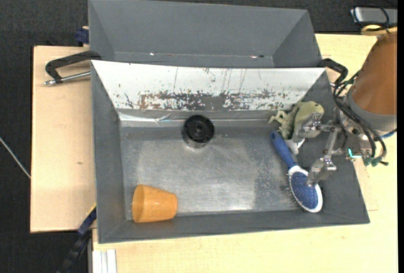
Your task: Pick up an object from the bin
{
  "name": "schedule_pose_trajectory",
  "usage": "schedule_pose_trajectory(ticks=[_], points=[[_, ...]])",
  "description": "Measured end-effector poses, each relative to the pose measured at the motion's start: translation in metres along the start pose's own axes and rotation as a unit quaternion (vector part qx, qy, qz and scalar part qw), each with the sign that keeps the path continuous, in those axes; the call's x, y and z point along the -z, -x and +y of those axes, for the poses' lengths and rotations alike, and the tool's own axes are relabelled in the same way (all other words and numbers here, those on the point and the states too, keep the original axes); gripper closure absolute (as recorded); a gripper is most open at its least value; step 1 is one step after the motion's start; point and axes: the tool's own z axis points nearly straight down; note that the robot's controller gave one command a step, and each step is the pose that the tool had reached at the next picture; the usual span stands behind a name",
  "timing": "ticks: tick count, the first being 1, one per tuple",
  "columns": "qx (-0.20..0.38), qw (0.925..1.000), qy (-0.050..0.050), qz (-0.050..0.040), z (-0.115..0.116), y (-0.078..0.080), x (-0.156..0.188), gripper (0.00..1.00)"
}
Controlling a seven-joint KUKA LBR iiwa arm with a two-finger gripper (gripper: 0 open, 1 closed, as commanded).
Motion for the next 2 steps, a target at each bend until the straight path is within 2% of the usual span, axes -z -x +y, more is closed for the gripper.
schedule_pose_trajectory(ticks=[1,2], points=[[0.031,0.9995,0.000,-0.0003,0.010,0.051,-0.139,0.00],[-0.019,0.9998,-0.002,-0.0035,0.053,0.102,-0.145,0.00]])
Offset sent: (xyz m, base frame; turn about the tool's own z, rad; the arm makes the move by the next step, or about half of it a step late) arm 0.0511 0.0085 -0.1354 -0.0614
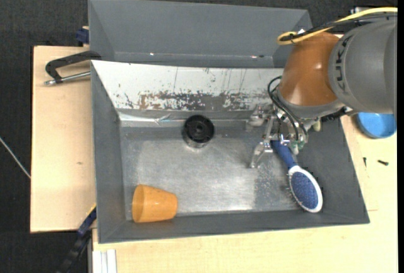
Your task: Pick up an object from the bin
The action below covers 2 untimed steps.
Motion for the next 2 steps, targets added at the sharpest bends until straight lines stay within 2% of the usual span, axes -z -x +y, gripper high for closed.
schedule_pose_trajectory(ticks=[1,2], points=[[0.001,1.0000,0.004,-0.0042,0.111,0.001,0.037,0.00],[-0.032,0.9995,0.002,-0.0042,0.169,-0.010,0.002,0.00]])
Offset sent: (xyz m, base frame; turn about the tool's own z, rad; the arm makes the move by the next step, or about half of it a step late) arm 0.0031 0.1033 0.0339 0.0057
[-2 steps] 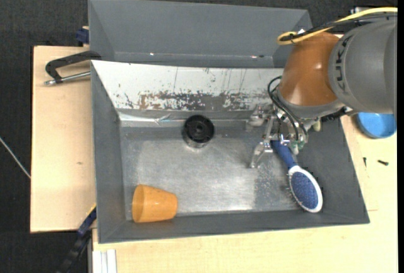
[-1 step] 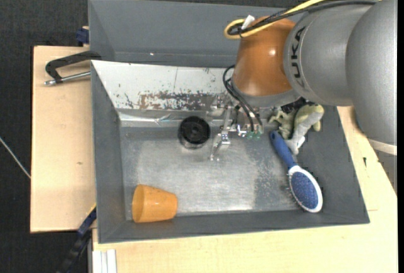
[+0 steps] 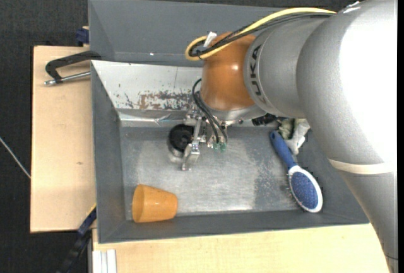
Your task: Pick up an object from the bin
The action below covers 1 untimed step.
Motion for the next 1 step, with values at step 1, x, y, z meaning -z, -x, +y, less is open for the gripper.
schedule_pose_trajectory(ticks=[1], points=[[-0.001,1.0000,0.001,-0.0049,-0.0018,0.0029,0.0027,1.00]])
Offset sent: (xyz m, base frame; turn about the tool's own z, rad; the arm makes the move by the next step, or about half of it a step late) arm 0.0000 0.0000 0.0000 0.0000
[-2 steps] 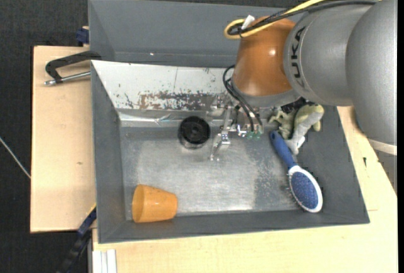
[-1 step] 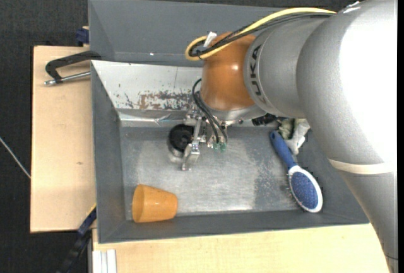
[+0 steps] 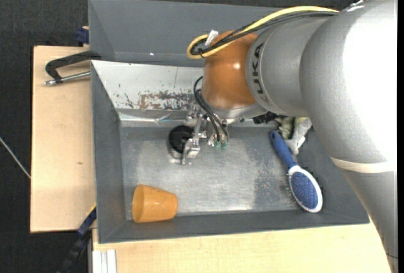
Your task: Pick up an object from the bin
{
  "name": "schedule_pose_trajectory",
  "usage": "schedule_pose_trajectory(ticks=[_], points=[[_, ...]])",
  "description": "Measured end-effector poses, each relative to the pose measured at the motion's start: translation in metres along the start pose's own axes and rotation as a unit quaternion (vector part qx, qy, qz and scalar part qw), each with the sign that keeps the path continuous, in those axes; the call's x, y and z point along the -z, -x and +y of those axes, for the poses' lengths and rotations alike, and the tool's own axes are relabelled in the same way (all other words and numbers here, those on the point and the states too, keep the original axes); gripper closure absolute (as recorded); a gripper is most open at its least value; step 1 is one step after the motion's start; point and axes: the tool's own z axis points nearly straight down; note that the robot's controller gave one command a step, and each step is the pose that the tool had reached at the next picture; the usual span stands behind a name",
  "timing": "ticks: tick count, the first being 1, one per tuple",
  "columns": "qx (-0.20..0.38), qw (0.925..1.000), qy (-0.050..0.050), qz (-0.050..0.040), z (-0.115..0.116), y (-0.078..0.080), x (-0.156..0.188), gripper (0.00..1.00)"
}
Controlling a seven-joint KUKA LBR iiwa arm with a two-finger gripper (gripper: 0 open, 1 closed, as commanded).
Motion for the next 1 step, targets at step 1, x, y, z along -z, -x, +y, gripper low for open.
schedule_pose_trajectory(ticks=[1], points=[[0.017,0.9999,0.000,0.0022,-0.0107,0.0039,0.1694,1.00]])
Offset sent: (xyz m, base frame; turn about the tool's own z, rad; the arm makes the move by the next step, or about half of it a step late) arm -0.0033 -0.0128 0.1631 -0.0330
